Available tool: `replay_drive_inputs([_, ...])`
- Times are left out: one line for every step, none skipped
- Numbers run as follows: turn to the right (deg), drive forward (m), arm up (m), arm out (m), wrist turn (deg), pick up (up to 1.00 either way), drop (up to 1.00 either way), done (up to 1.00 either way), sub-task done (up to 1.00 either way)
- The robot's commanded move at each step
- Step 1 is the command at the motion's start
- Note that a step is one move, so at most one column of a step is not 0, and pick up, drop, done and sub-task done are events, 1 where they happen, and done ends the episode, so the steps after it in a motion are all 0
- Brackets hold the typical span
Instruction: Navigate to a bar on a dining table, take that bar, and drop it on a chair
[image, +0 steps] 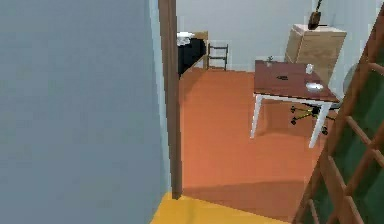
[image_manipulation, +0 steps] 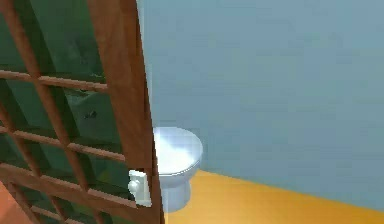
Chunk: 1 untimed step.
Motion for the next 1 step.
replay_drive_inputs([-24.0, 0.0, 0.0, 0.0, 0.0, 0.0, 0.0, 0.0, 0.0])
